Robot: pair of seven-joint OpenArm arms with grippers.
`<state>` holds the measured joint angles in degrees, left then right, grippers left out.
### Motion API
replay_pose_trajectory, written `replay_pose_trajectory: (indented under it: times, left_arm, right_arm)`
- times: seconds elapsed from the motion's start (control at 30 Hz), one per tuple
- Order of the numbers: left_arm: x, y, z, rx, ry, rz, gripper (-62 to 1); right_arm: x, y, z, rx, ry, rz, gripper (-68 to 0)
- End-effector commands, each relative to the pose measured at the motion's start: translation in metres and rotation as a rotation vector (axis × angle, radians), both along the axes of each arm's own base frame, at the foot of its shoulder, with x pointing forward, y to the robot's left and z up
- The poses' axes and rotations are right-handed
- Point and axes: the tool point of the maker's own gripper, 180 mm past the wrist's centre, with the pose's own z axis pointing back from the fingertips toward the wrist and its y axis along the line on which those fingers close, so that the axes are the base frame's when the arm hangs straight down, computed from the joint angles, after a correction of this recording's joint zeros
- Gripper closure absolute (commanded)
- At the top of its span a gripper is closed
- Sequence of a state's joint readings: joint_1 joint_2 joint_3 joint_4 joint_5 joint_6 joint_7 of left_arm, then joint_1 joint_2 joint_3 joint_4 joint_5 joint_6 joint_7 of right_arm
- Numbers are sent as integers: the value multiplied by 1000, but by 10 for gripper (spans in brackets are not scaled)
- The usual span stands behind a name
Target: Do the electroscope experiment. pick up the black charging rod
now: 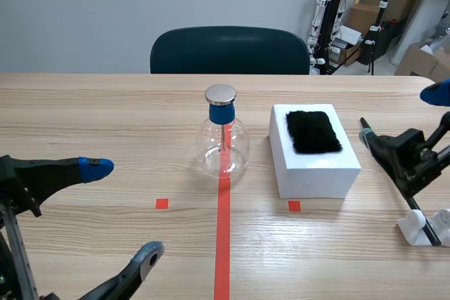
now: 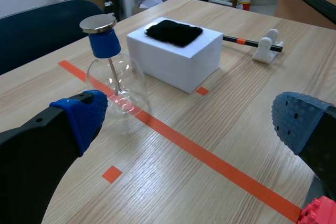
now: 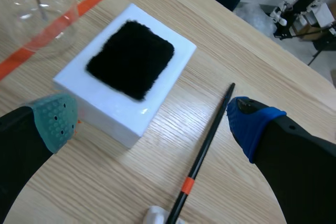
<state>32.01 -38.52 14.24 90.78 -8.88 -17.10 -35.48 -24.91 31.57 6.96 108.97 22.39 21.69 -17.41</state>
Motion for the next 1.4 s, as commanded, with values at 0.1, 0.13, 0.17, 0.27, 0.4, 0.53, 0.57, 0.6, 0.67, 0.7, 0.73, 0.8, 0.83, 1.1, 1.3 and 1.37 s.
replay_pose_trajectory:
  times: [0.1, 0.13, 0.17, 0.27, 0.4, 0.53, 0.57, 0.6, 0.67, 0.7, 0.73, 0.8, 0.83, 1.1, 1.3, 1.37]
  left_arm:
    - [21, 16, -12, -14, -15, 79, -623]
    - [24, 20, -15, -22, -20, 92, -623]
    - [25, 24, -17, -31, -26, 103, -623]
    - [28, 36, -17, -66, -59, 126, -623]
    - [30, 49, -21, -80, -80, 151, -623]
    - [34, 64, -24, -93, -107, 180, -623]
    - [35, 68, -24, -98, -116, 186, -623]
    - [35, 72, -25, -104, -120, 192, -623]
    - [36, 78, -26, -115, -130, 196, -623]
    - [37, 80, -27, -119, -133, 189, -623]
    - [36, 82, -29, -120, -130, 181, -623]
    - [36, 83, -31, -125, -128, 153, -623]
    - [36, 84, -32, -126, -126, 139, -623]
    - [46, 102, -36, -152, -115, 141, -623]
    - [46, 104, -43, -145, -121, 116, -623]
    - [46, 104, -46, -149, -120, 121, -623]
  right_arm:
    - [14, -4, -10, -14, 96, -56, -576]
    - [18, -8, -15, -17, 120, -90, -576]
    - [21, -12, -19, -18, 142, -120, -576]
    - [31, -22, -30, 2, 195, -194, -576]
    - [40, -33, -42, 73, 253, -277, -576]
    - [43, -41, -56, 114, 329, -333, -576]
    - [43, -42, -58, 121, 349, -343, -576]
    - [44, -44, -61, 128, 372, -354, -576]
    - [45, -48, -67, 127, 412, -375, -576]
    - [45, -51, -70, 123, 441, -388, -576]
    - [44, -54, -73, 116, 471, -400, -576]
    - [46, -60, -76, 110, 513, -423, -576]
    - [48, -63, -75, 111, 522, -436, -576]
    - [61, -85, -89, 154, 596, -526, -576]
    - [61, -93, -104, 147, 694, -578, -576]
    - [58, -97, -106, 108, 727, -596, -576]
